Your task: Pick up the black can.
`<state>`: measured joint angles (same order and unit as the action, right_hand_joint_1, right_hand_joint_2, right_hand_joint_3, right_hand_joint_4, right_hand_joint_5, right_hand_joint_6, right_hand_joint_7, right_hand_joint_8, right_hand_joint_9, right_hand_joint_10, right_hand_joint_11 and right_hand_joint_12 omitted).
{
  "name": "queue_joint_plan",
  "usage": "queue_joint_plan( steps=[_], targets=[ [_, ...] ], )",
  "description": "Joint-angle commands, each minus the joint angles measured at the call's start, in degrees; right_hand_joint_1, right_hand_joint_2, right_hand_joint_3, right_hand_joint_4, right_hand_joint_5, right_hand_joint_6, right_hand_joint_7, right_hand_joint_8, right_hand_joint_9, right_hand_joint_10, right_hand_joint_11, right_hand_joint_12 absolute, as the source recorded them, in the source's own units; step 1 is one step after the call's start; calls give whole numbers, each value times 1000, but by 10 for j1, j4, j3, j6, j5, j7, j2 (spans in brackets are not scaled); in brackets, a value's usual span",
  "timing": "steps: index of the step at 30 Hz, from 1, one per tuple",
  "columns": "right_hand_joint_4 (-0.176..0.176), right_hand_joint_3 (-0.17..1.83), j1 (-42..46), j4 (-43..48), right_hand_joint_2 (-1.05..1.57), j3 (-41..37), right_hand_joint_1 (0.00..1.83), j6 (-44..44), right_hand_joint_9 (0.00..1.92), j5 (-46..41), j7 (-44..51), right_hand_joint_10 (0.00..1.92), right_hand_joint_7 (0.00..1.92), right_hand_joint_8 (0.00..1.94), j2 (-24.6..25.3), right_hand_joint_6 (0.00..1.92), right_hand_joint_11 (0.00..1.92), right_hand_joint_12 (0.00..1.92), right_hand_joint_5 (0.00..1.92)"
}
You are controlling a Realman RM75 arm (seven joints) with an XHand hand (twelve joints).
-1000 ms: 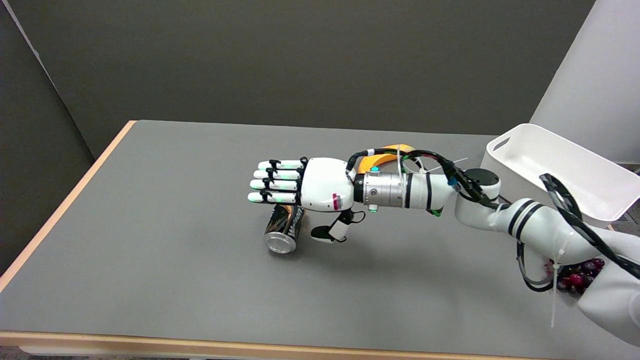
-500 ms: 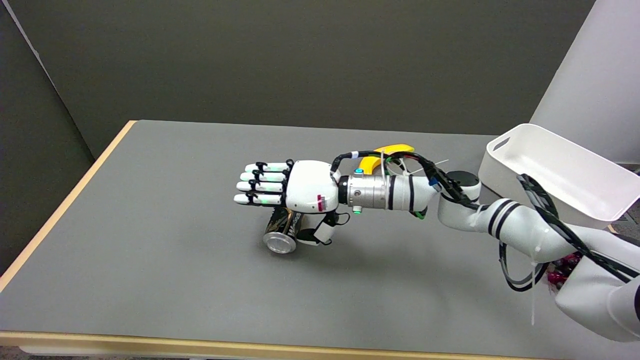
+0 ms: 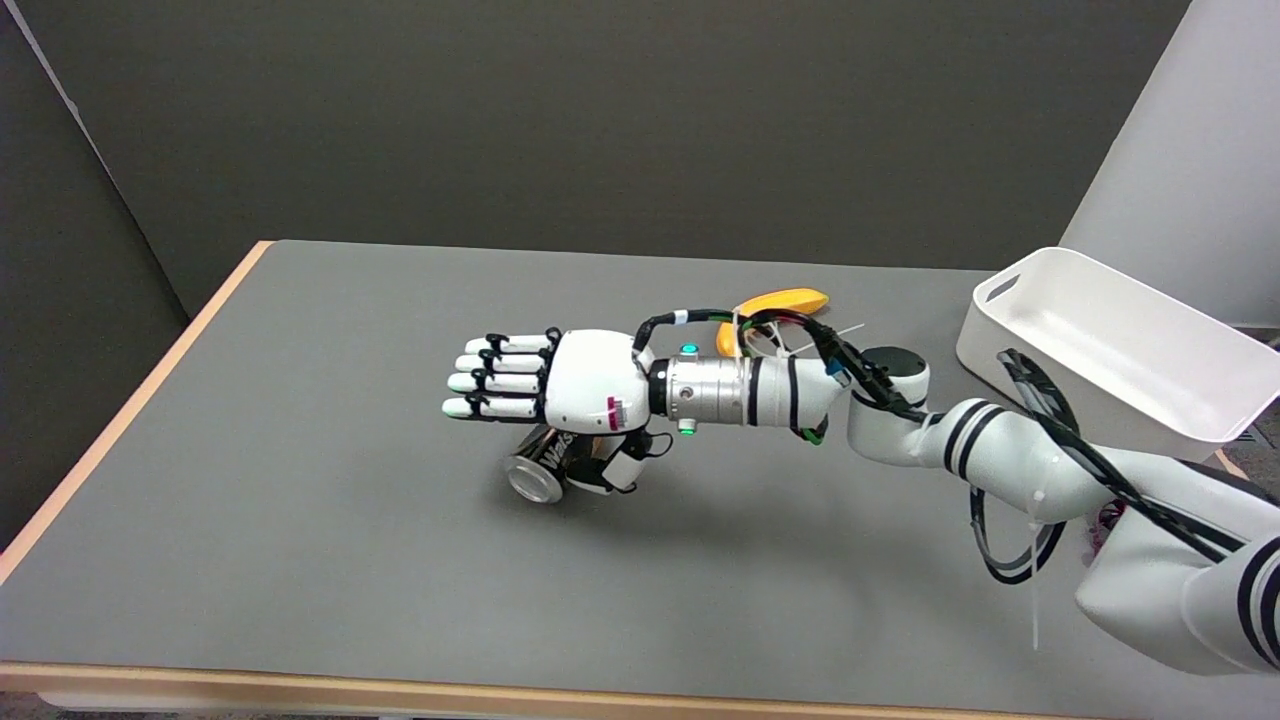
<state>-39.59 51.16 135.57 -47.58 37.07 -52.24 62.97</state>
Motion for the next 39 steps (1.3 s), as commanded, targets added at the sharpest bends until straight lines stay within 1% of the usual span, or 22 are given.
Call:
queue_joint_plan(
  steps=[1,3,5,8,10,12,13,14,16,17,18,19,20,21,22,23,24,25,26,31,36,39],
  targets=[
    [6,960,9,-39,654,10,849,6,-1,0,0,27,-1,-1,38,-1,-1,134,-1],
    [0,978,12,-41,664,9,876,7,-1,0,5,32,-1,-1,40,-1,-1,151,-1],
    [-2,999,15,-40,677,9,894,11,-1,0,14,100,-1,35,42,1,-1,209,-1],
    [13,985,19,-35,678,8,835,15,0,0,14,194,0,110,43,4,-1,293,-1],
    [3,1017,19,-32,692,7,843,20,27,1,14,419,72,264,43,165,-1,537,22],
    [4,964,19,-32,733,7,878,23,88,1,14,450,140,245,43,266,-1,615,39],
    [8,985,19,-31,749,7,883,24,148,-1,14,521,202,306,43,336,9,733,87],
    [14,1023,20,-31,766,7,884,26,227,-1,14,621,282,399,43,424,23,894,153],
    [16,1017,24,-30,786,5,889,28,264,-2,14,659,334,461,43,469,45,940,175],
    [20,989,24,-29,806,5,904,29,320,-2,14,727,384,552,43,596,82,998,188],
    [27,946,26,-28,835,4,930,30,407,-2,14,835,455,694,43,806,141,1093,206],
    [31,919,27,-28,851,4,949,30,464,-2,14,909,501,791,43,952,182,1163,220],
    [32,913,28,-27,852,3,963,31,490,-2,14,947,519,844,43,1035,207,1209,231],
    [37,768,29,-27,919,2,1041,31,521,-2,14,994,556,1017,44,1114,256,1268,250],
    [45,474,31,-27,1057,1,1186,31,561,-2,14,1050,613,1319,44,1189,332,1340,277],
    [29,256,32,-27,1167,-3,1275,31,592,-2,13,1095,662,1528,44,1294,391,1397,302],
    [-56,221,33,-25,1214,-5,1215,30,601,-2,12,1115,692,1503,44,1499,412,1420,322],
    [-162,177,34,-25,1273,-8,1142,29,613,-2,12,1140,730,1473,44,1752,437,1449,346],
    [-176,189,35,-23,1260,-10,1140,28,636,-2,11,1152,753,1453,44,1762,473,1479,373],
    [-176,234,39,-20,1202,-20,1166,27,696,-2,11,1207,808,1412,43,1674,547,1546,441],
    [-176,255,43,-9,1183,-36,1173,26,714,-2,14,1242,823,1411,41,1644,563,1575,461],
    [-176,262,53,19,1177,-71,1176,29,719,4,14,1251,828,1411,36,1633,573,1580,468]
  ],
)
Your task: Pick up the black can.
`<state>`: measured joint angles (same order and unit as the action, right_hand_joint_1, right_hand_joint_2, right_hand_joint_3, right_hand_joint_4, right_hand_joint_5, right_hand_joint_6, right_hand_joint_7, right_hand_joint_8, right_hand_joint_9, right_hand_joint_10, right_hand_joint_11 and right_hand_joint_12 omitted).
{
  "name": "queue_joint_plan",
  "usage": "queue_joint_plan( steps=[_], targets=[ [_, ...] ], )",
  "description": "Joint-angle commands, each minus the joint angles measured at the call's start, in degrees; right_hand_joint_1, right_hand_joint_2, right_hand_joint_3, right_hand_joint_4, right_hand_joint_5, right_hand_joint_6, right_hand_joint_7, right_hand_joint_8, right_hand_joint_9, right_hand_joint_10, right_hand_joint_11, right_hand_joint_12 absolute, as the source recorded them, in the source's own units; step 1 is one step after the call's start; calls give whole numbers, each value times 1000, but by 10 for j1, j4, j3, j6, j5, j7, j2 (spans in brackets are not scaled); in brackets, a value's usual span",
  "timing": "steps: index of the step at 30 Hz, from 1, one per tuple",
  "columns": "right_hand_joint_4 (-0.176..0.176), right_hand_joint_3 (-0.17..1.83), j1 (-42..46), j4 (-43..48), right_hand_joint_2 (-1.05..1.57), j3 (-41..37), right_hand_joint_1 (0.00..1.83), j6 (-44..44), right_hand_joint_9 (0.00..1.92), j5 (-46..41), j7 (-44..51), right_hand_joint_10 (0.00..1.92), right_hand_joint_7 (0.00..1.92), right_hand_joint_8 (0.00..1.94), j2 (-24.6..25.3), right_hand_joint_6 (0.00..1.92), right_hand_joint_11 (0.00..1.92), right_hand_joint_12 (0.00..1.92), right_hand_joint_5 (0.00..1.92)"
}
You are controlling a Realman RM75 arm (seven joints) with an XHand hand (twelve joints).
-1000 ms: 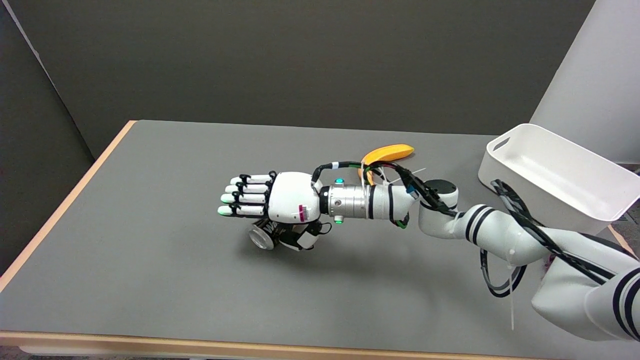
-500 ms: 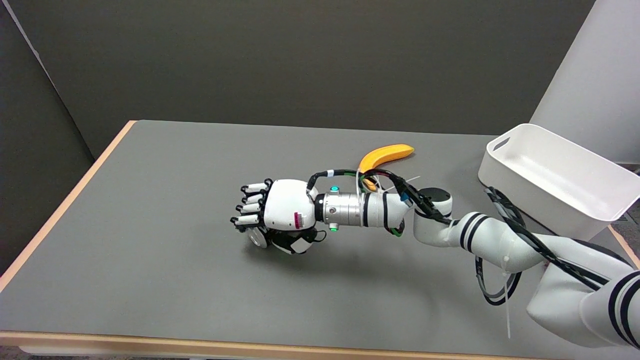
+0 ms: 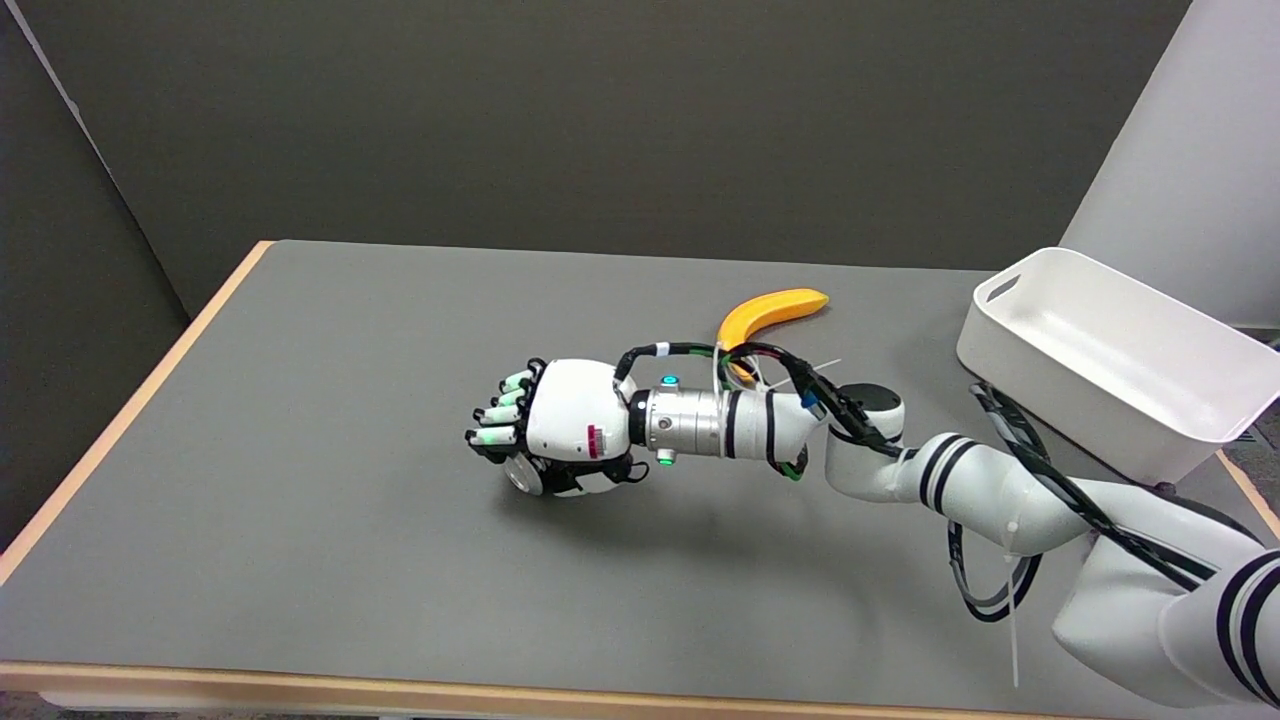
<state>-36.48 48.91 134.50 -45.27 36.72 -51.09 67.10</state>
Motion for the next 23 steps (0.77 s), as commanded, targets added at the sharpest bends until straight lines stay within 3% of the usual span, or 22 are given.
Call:
queue_joint_plan(
  steps=[1,11,16,23],
  targets=[
    [-176,267,26,62,1171,-82,1178,10,722,10,2,1255,832,1407,-12,1625,579,1584,475],
    [-176,200,88,313,1193,-271,1184,172,780,54,15,1240,844,1392,-111,1601,646,1557,493],
    [-174,203,132,380,1190,-347,1183,283,780,65,16,1247,846,1387,-158,1600,644,1561,499],
    [-167,289,228,434,1139,-474,1187,378,762,67,16,1269,860,1362,-176,1593,635,1570,520]
  ],
)
